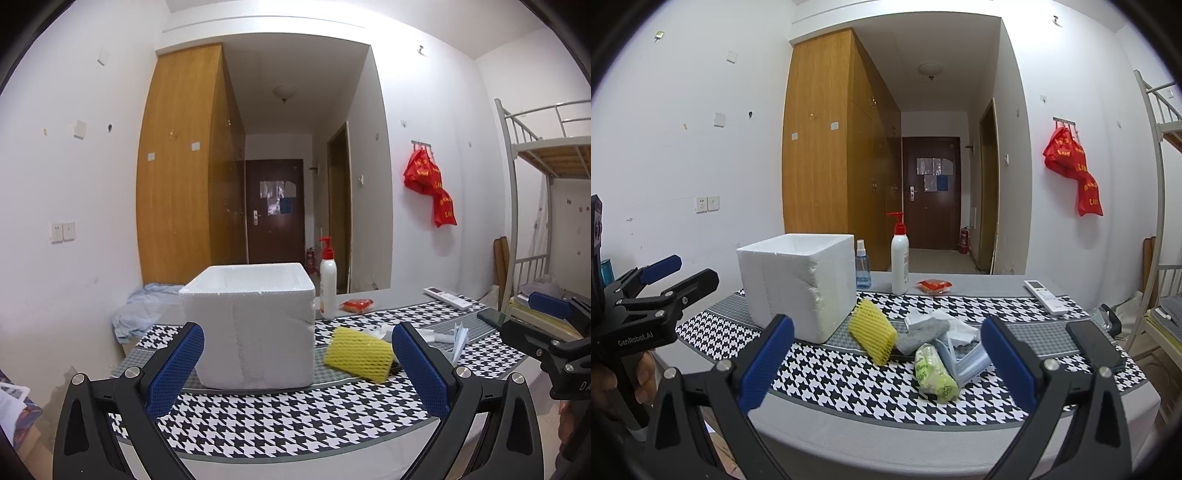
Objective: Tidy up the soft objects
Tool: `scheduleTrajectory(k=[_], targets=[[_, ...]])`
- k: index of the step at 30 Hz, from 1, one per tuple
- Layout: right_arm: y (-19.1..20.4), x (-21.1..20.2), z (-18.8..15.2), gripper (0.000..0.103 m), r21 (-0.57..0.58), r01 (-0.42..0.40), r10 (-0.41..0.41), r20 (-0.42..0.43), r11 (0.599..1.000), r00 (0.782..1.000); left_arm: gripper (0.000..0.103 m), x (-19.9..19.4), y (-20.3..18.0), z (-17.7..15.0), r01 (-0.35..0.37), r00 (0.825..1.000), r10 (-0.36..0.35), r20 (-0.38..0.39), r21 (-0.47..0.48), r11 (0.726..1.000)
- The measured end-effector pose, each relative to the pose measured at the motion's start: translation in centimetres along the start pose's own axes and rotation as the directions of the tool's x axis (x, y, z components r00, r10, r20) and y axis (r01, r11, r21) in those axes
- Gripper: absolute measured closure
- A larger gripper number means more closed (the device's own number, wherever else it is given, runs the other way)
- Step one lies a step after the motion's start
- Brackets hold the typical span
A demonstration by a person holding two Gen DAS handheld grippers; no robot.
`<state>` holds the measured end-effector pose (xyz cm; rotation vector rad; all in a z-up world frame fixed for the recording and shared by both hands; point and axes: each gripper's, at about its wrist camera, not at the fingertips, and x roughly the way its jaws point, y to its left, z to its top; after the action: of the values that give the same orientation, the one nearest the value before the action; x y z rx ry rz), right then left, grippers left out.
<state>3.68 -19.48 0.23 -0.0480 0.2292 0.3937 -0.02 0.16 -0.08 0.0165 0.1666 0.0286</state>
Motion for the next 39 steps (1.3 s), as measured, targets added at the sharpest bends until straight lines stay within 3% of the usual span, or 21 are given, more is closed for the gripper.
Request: scheduleTrajectory(k=[39], targets=[[-1.0,1.8,0.4,0.001,-0.004,0.018,-0.018,-0.050,1.000,0.999,0.001,1.8,-0.3,0.6,0.015,0.999,-0.015,-0.039,0.008,1.000]])
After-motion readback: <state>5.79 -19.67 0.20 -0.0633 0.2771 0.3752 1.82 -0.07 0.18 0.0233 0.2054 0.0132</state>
